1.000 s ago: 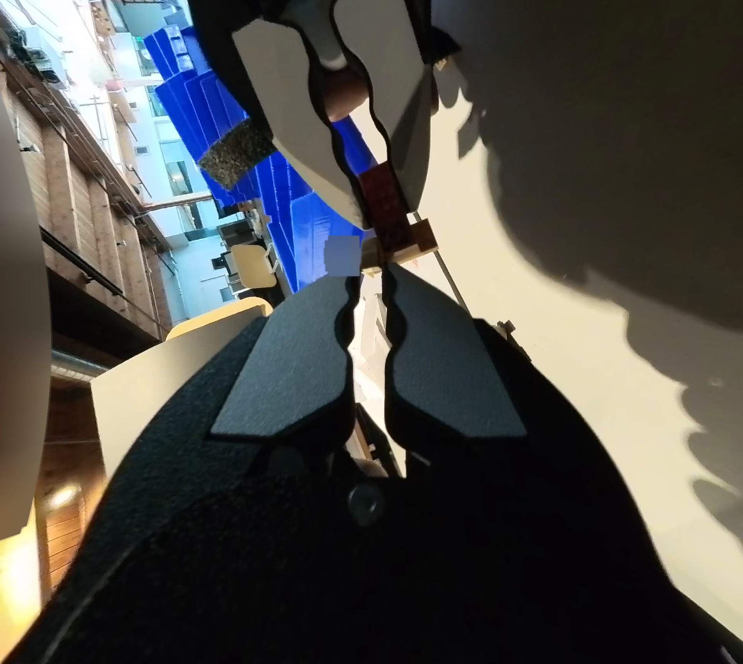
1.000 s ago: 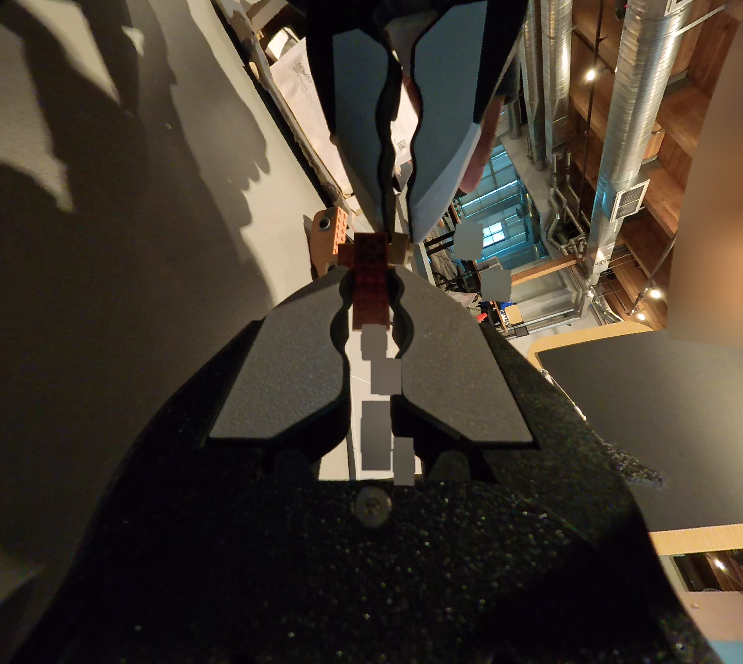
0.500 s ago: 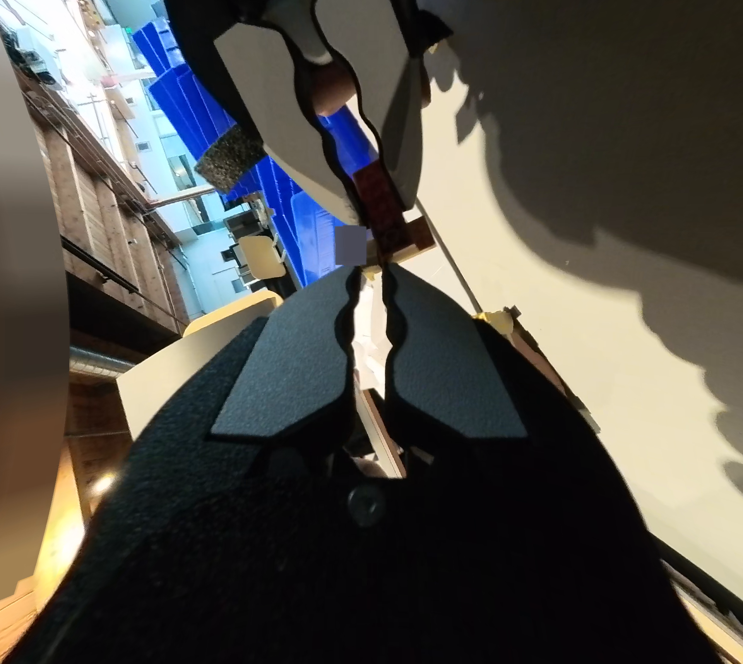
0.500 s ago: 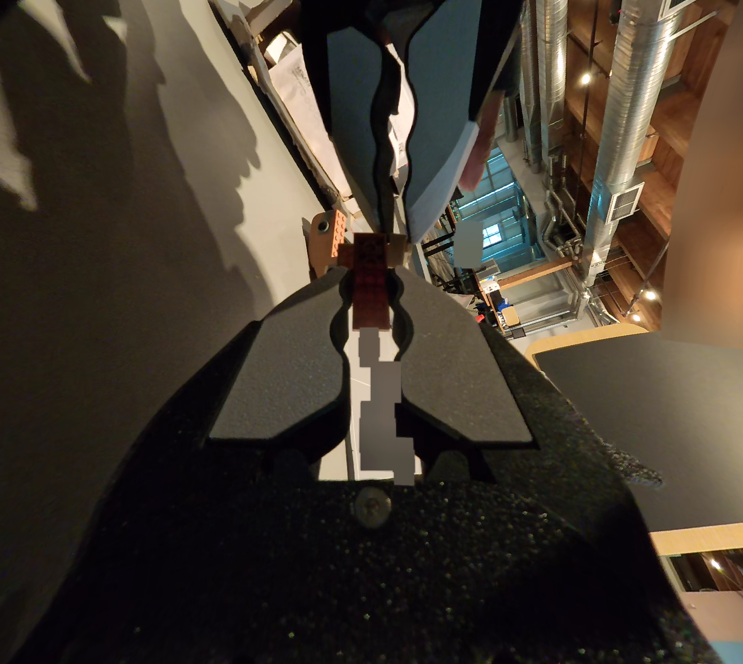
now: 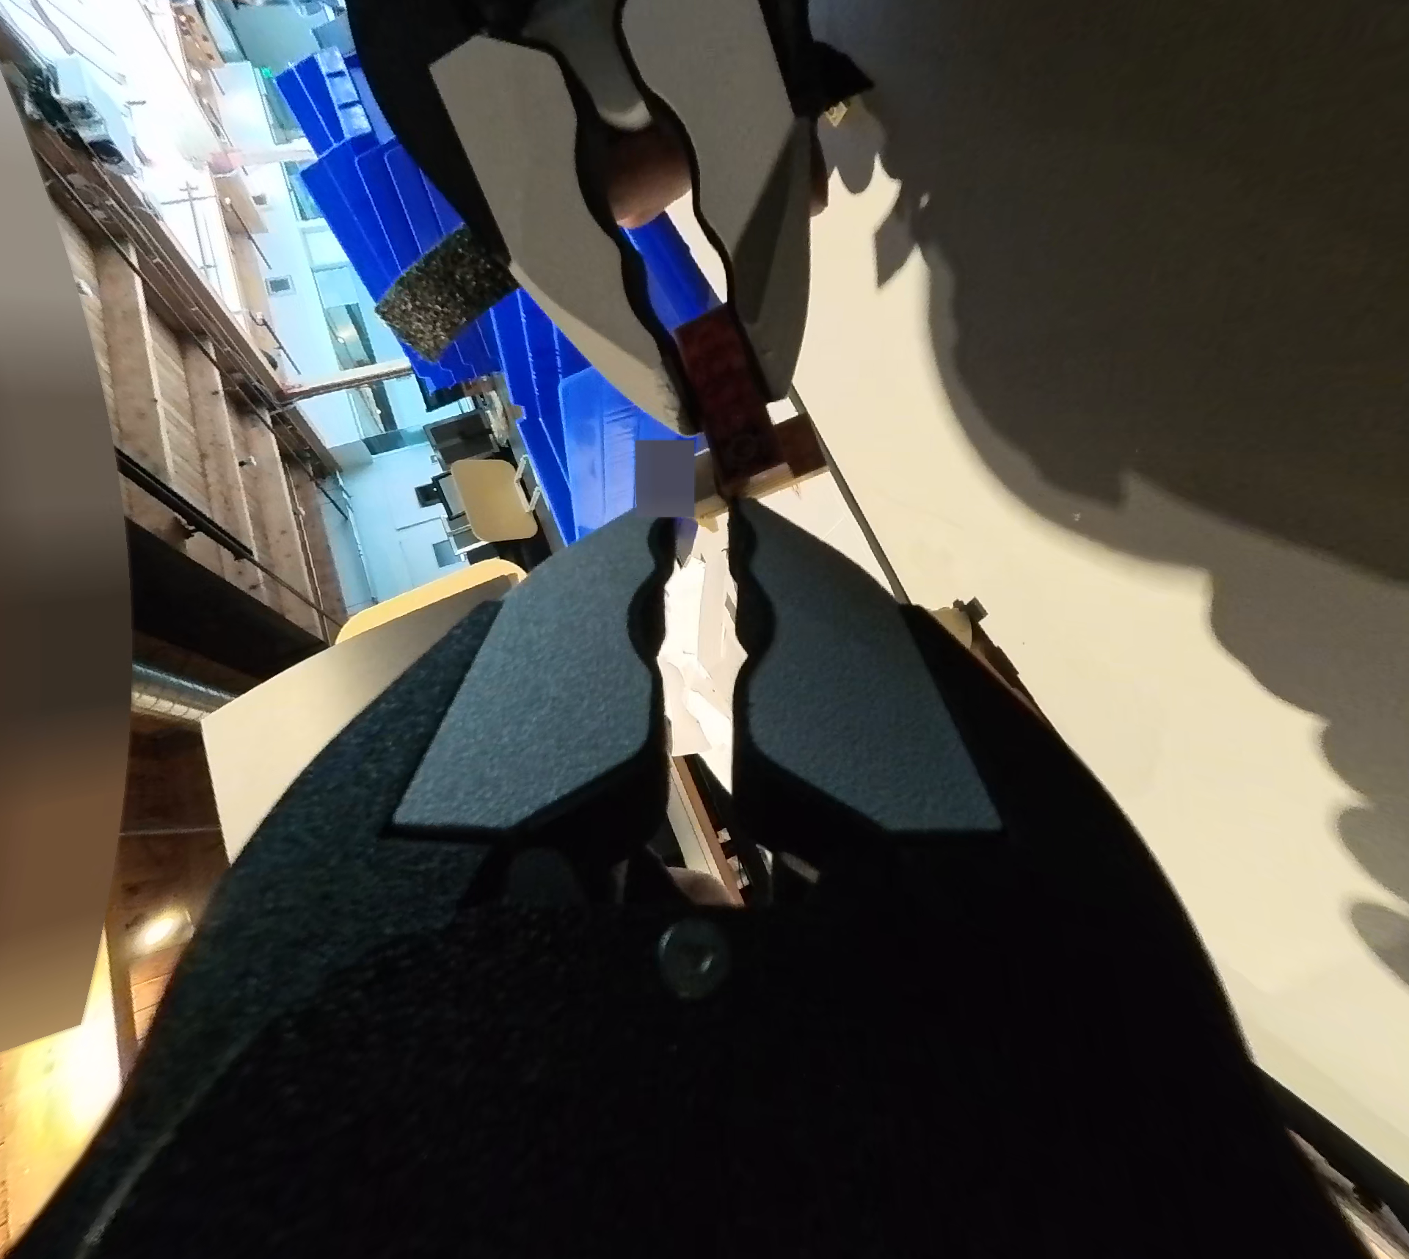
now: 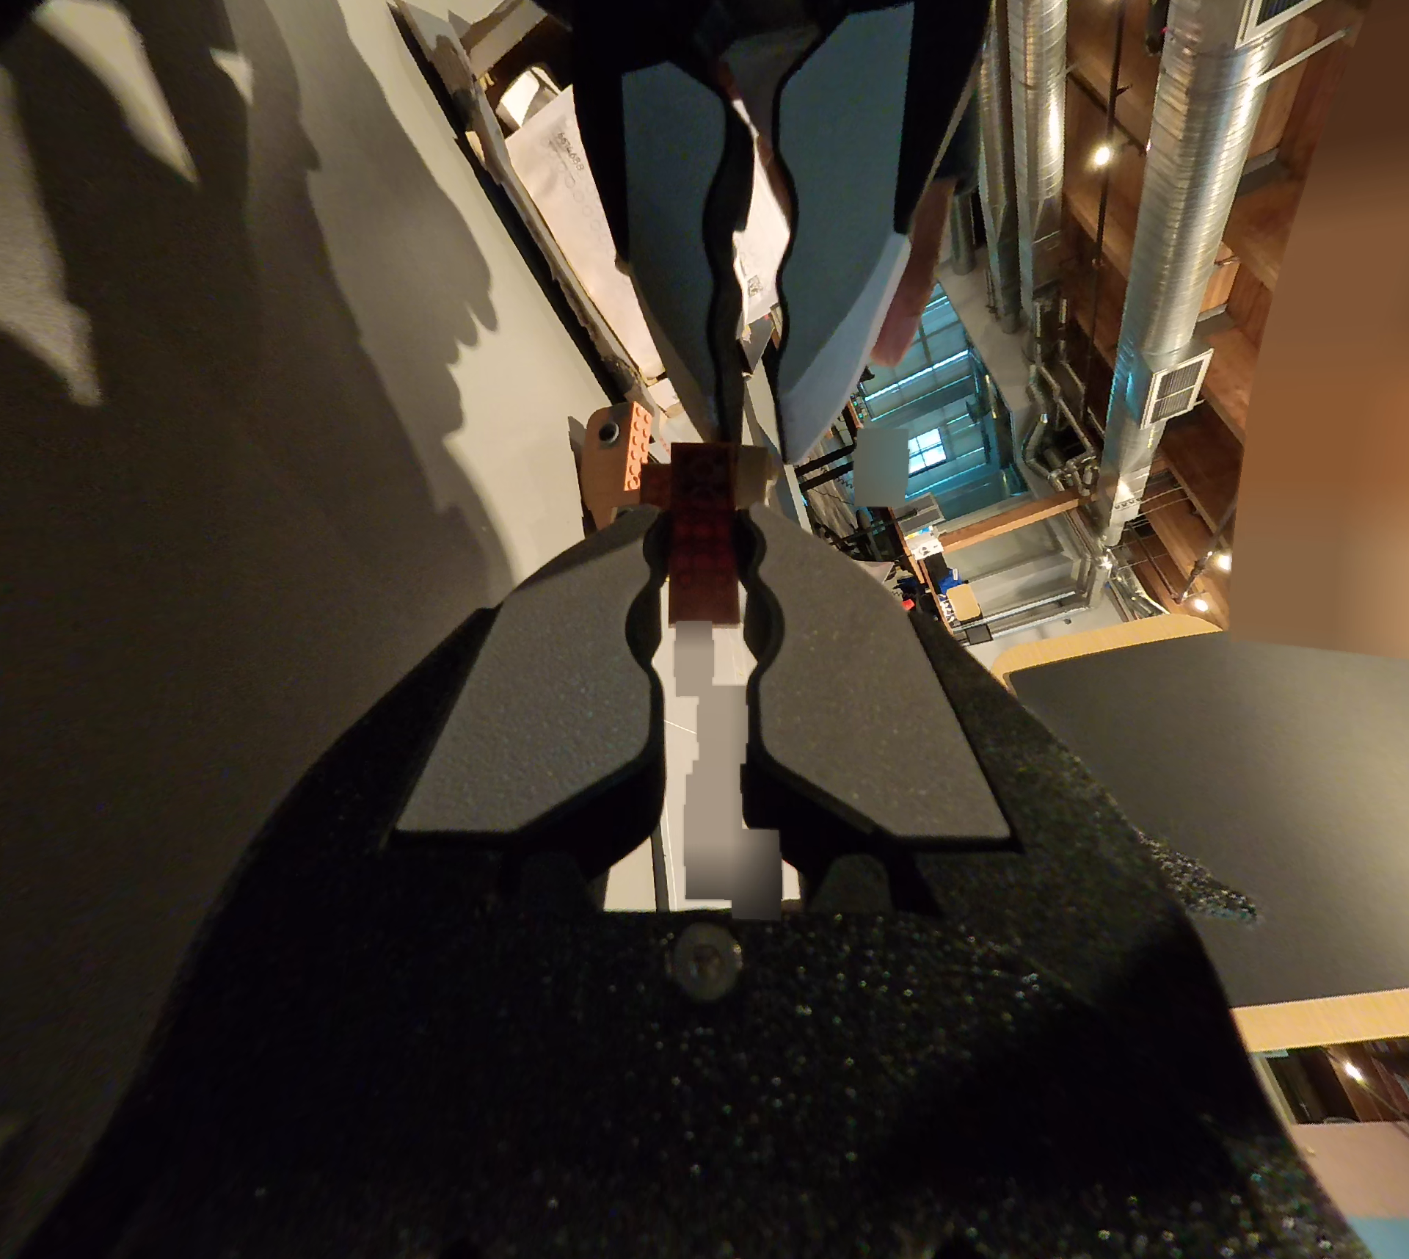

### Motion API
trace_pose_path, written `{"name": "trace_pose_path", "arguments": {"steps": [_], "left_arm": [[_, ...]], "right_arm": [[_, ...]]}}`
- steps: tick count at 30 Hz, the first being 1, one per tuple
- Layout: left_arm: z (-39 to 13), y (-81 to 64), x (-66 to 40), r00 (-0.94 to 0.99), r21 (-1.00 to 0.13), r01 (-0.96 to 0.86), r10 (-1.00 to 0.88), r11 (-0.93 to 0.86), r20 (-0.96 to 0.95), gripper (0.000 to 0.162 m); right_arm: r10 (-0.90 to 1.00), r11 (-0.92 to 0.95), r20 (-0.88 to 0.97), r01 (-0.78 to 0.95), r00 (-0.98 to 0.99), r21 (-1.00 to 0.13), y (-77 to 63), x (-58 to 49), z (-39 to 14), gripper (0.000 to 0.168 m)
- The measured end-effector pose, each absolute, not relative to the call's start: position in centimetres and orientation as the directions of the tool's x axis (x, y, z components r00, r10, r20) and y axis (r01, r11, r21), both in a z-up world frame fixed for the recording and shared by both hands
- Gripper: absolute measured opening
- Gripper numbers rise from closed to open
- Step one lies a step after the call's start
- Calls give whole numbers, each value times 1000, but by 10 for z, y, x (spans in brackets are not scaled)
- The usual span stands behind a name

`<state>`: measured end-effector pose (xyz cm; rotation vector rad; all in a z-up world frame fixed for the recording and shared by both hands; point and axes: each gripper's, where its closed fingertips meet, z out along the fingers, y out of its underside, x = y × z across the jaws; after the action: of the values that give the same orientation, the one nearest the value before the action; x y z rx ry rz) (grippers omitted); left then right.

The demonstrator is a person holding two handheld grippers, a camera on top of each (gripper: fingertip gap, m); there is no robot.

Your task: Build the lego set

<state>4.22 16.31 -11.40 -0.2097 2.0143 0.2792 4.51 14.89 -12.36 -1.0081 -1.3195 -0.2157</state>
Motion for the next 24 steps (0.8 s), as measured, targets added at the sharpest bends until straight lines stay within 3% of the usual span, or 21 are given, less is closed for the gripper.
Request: {"name": "trace_pose_path", "arguments": {"steps": [16, 20, 24], "left_arm": [[-112, 167, 42, -433, 90, -283, -43, 955, -900, 20], [-107, 171, 41, -402, 17, -302, -112, 953, -909, 20], [-107, 179, 35, -380, -184, -353, -321, 917, -868, 21]], "right_arm": [[400, 584, 861, 637, 313, -503, 150, 44, -122, 16], [397, 583, 861, 636, 319, -505, 150, 44, -121, 16], [386, 580, 861, 638, 331, -506, 152, 46, -119, 16]]}}
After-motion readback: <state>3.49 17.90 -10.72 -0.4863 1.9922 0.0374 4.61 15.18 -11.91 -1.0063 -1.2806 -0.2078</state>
